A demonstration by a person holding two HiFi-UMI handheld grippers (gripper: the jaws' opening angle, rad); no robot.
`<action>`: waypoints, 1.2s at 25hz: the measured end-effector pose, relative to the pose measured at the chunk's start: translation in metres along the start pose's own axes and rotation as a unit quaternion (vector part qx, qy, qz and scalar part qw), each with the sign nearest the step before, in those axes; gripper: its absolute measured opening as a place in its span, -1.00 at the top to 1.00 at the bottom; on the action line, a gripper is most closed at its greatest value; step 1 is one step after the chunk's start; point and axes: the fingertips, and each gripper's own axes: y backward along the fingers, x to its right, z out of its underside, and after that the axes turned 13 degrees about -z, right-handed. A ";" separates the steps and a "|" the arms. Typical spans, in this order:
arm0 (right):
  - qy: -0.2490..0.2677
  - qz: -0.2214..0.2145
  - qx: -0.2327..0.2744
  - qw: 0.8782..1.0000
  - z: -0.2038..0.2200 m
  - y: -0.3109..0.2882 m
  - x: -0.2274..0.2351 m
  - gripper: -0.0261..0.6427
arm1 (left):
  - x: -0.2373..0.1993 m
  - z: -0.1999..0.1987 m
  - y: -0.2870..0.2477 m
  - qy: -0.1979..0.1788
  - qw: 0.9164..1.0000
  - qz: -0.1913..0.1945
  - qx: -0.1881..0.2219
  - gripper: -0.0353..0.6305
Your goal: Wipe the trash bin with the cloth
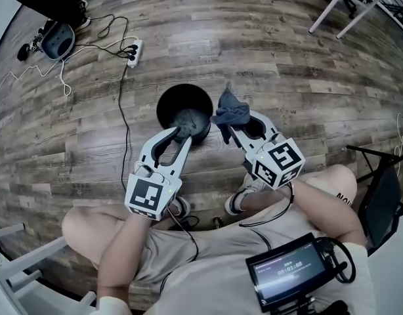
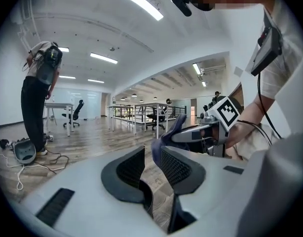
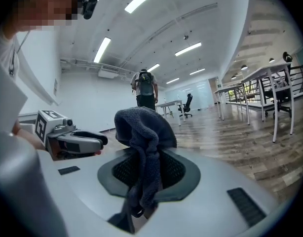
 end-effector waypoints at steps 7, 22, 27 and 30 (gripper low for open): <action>0.004 -0.028 -0.037 0.999 0.017 -0.010 -0.014 0.68 | 0.014 0.021 -0.020 -0.034 0.999 -0.017 -0.013 0.58; 0.014 -0.035 -0.082 0.996 0.032 -0.011 -0.016 0.69 | -0.001 0.037 -0.024 -0.015 0.998 -0.040 -0.041 0.60; -0.012 -0.038 -0.079 0.996 0.033 -0.010 -0.013 0.68 | -0.004 0.044 -0.025 0.003 0.997 -0.046 -0.057 0.61; -0.029 -0.041 -0.079 0.996 0.036 -0.009 -0.012 0.69 | -0.002 0.046 -0.025 0.004 0.997 -0.045 -0.062 0.61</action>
